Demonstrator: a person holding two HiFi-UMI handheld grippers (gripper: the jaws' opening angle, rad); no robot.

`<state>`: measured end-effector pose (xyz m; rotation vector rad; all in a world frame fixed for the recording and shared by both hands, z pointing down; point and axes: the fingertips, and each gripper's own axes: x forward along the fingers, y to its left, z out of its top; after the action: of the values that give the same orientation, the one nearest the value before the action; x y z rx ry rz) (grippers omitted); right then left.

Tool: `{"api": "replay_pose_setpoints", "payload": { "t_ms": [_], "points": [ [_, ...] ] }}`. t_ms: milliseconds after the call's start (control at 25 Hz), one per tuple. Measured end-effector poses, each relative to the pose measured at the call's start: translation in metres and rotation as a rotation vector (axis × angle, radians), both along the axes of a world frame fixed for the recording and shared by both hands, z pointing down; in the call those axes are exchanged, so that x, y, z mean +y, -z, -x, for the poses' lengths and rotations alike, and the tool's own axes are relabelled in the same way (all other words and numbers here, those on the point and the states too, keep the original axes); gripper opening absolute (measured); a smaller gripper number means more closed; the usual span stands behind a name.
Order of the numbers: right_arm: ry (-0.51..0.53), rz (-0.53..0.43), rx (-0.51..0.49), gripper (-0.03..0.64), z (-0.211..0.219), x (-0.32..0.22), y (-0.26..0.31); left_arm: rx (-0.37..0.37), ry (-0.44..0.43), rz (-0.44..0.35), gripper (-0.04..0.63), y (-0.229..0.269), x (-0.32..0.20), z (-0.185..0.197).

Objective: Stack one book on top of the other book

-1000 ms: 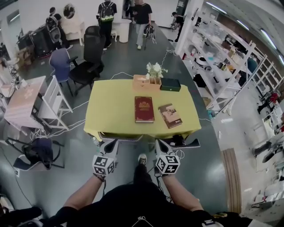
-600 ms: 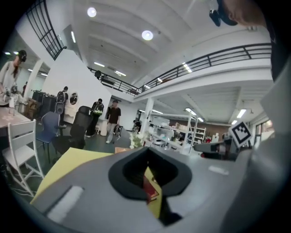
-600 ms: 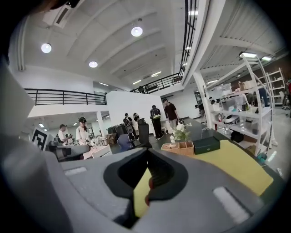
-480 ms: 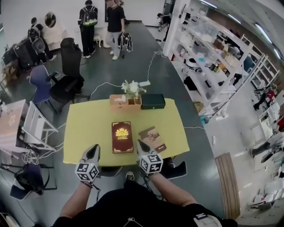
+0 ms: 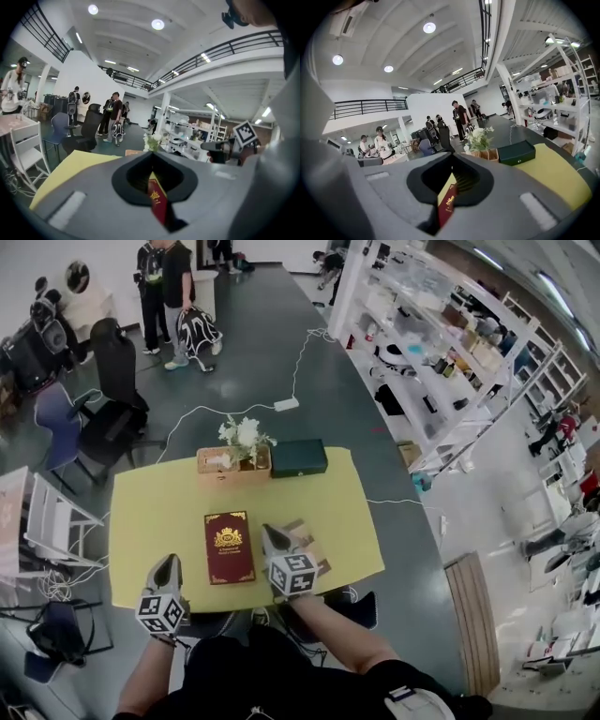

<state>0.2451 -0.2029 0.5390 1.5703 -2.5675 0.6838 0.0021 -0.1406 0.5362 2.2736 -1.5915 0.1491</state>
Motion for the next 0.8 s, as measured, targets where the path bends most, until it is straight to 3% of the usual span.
{"api": "replay_pose_setpoints", "payload": {
  "t_ms": [320, 640, 680, 800],
  "points": [
    [-0.048, 0.041, -0.022, 0.002, -0.021, -0.014, -0.018, -0.012, -0.04, 0.032, 0.005, -0.014, -0.033, -0.019],
    [-0.023, 0.059, -0.034, 0.023, 0.004, -0.011, -0.037, -0.02, -0.079, 0.049, 0.006, -0.048, -0.047, -0.012],
    [-0.021, 0.071, -0.027, 0.074, 0.007, -0.012, -0.044, -0.026, -0.08, 0.056, 0.037, -0.055, -0.048, -0.011],
    [-0.03, 0.108, -0.001, 0.118, 0.011, -0.018, -0.065, -0.002, -0.089, 0.095, 0.19, -0.077, -0.054, -0.012]
  ]
}}
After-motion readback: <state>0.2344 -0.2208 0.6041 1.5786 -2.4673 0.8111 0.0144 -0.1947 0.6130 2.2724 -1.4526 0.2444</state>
